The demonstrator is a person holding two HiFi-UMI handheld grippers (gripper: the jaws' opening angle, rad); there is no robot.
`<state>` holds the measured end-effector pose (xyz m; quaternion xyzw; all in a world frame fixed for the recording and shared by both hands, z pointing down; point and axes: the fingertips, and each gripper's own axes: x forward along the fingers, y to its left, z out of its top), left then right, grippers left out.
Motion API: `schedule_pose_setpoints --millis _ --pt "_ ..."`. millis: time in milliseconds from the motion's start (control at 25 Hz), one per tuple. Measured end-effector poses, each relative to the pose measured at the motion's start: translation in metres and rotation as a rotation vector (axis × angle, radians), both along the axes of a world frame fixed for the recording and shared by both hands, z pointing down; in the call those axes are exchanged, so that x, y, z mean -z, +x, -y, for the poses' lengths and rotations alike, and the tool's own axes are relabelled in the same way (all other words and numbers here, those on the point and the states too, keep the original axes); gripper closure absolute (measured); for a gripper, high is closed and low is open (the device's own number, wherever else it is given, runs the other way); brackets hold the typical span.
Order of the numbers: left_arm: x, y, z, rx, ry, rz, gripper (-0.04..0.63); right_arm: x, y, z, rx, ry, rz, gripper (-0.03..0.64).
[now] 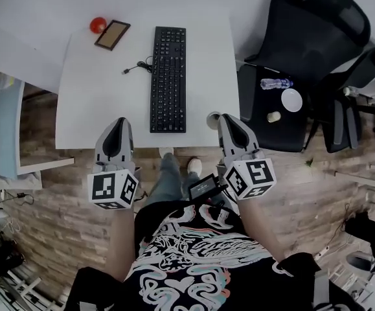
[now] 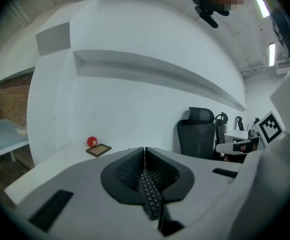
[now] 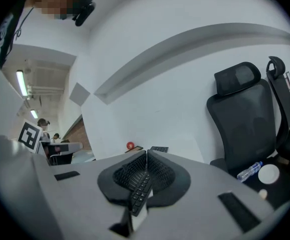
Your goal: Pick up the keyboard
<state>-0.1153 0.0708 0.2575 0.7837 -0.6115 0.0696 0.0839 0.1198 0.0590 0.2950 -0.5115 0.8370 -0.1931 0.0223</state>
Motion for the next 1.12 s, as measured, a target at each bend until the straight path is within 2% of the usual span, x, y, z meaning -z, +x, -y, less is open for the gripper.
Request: schedule_pose_setpoints --millis 160,400,840,1120 --pt "-0.005 0.013 0.026 -0.015 -0.004 -0.045 0.575 0.005 0.011 0.019 -0.046 -0.014 0.098 0.588" --pt "0.003 0.03 0.056 -0.076 0.009 -0.078 0.575 0.004 0.026 0.035 -0.081 -0.024 0.031 0.588" --pt "-0.027 0.011 0.093 -0.077 -0.069 -0.071 0.575 -0.012 0.011 0.064 -0.077 -0.088 0.008 0.588" --pt "-0.064 0.003 0.11 -0.099 -0.14 -0.07 0.575 -0.033 -0.007 0.083 -0.061 -0.135 -0.022 0.588"
